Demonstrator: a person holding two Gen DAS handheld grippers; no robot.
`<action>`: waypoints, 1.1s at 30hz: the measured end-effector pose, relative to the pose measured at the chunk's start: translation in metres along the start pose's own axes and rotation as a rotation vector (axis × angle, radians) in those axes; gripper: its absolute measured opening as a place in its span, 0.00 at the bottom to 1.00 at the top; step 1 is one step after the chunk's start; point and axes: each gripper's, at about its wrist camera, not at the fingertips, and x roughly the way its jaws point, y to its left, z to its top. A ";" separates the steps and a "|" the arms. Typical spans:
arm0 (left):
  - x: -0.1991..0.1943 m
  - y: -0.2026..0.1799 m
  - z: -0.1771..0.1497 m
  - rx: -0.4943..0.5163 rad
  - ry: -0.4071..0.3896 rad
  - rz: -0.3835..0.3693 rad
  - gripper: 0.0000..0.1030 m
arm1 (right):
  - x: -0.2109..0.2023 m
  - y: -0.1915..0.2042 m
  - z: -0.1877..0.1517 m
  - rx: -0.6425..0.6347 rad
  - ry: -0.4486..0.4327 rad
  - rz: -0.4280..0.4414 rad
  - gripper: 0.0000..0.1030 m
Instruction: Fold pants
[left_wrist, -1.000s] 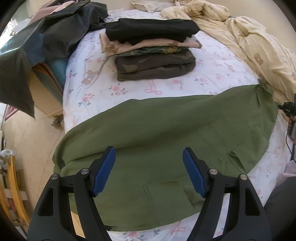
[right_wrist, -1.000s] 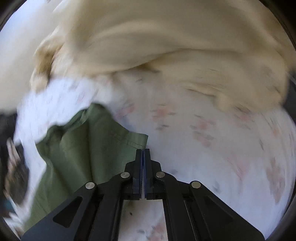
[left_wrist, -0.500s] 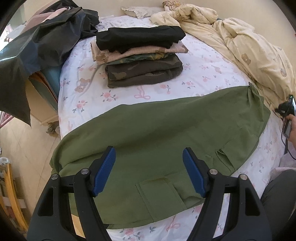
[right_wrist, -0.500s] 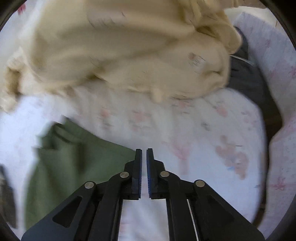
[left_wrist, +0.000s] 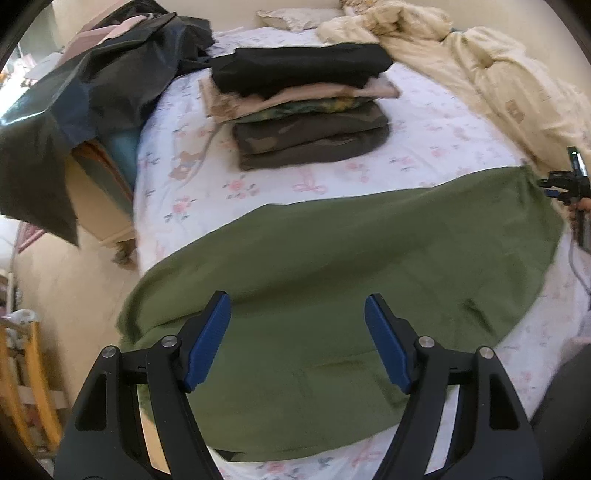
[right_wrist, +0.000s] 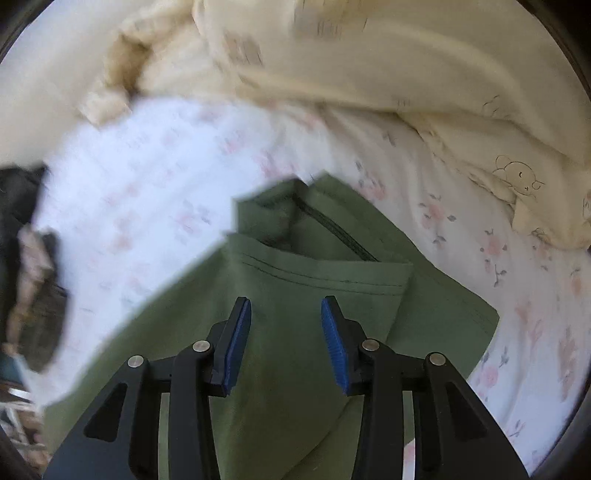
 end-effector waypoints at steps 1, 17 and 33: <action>0.002 0.002 -0.001 -0.004 0.009 0.019 0.70 | 0.009 0.000 -0.001 -0.003 0.029 0.005 0.25; 0.002 0.034 0.002 -0.175 0.051 -0.033 0.70 | -0.058 -0.103 -0.060 0.349 -0.025 -0.067 0.06; 0.021 0.074 -0.002 -0.282 0.088 0.141 0.70 | -0.019 -0.047 0.012 -0.140 -0.073 -0.043 0.56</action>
